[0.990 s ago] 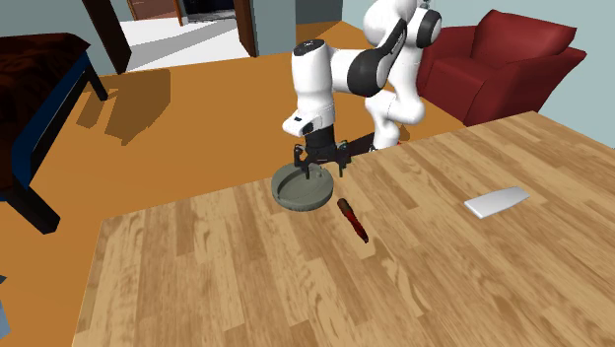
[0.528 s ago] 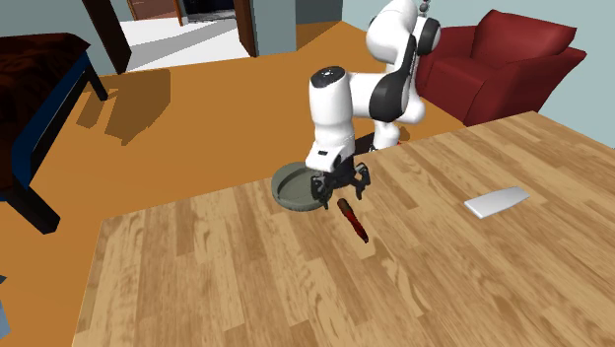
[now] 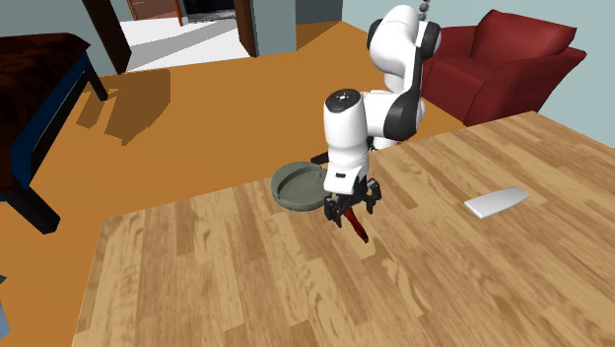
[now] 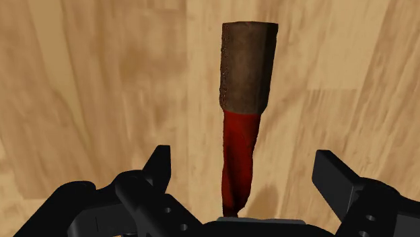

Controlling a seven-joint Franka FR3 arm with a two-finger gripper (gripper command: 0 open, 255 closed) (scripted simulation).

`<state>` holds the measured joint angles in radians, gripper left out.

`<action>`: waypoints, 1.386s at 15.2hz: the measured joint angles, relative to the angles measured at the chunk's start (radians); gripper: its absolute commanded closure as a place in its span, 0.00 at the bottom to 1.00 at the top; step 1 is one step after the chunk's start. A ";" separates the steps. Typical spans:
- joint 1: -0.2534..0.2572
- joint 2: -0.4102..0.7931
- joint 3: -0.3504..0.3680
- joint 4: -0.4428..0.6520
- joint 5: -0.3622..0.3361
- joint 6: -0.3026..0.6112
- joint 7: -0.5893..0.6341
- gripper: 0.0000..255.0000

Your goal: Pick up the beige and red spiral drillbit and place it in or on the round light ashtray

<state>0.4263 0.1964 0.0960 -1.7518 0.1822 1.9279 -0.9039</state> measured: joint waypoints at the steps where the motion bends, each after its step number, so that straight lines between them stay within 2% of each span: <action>1: 0.001 0.003 0.001 -0.008 0.000 0.011 0.000 0.00; 9: 0.004 0.010 0.003 -0.031 0.001 0.042 -0.002 0.00; 10: 0.004 0.010 0.003 -0.031 0.001 0.042 -0.002 1.00; 21: 0.004 0.009 0.002 -0.023 0.001 0.036 0.000 1.00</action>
<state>0.4302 0.2052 0.0980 -1.7744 0.1829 1.9635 -0.9039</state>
